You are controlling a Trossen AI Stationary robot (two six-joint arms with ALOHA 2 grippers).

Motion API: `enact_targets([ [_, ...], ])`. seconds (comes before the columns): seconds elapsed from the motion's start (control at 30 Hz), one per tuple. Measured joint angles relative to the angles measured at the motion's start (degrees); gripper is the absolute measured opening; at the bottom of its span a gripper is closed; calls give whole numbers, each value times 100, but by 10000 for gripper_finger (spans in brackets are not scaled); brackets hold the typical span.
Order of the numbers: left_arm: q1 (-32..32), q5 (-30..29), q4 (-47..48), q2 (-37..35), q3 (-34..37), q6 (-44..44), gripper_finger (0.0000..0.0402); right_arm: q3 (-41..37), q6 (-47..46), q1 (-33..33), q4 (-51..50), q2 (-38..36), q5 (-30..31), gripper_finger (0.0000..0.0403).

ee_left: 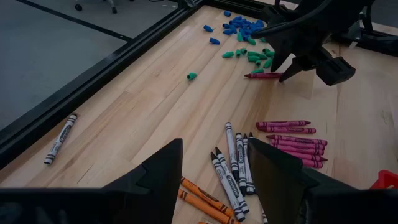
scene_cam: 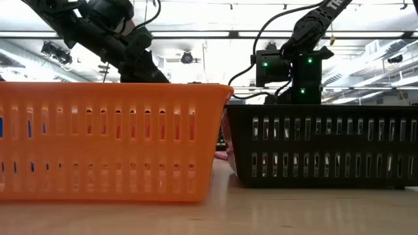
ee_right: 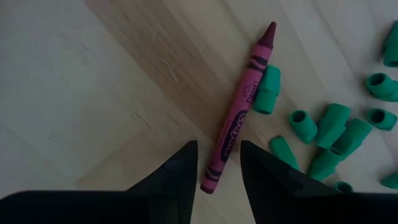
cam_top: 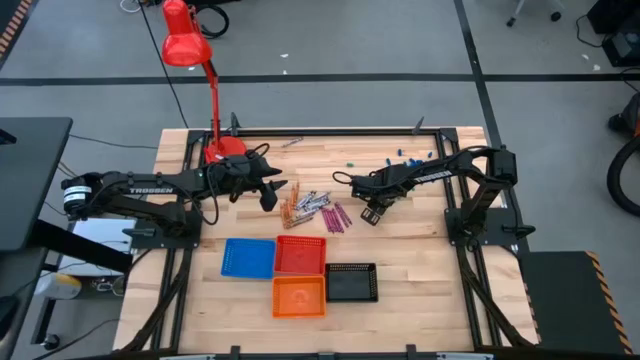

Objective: Sort crayons
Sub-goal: Put the violet crayon into the red bin

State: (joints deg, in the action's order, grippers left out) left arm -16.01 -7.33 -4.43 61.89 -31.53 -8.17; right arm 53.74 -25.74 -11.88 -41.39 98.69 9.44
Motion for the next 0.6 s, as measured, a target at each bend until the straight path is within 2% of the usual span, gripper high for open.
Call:
enact_targets([
  [0.27, 0, 0, 0, 0, 2, 0, 192, -7, 270, -47, 44, -12, -382, 122],
  [0.6, 0, 2, 0, 0, 2, 1, 192, -9, 365, -41, 0, -1, -554, 19],
])
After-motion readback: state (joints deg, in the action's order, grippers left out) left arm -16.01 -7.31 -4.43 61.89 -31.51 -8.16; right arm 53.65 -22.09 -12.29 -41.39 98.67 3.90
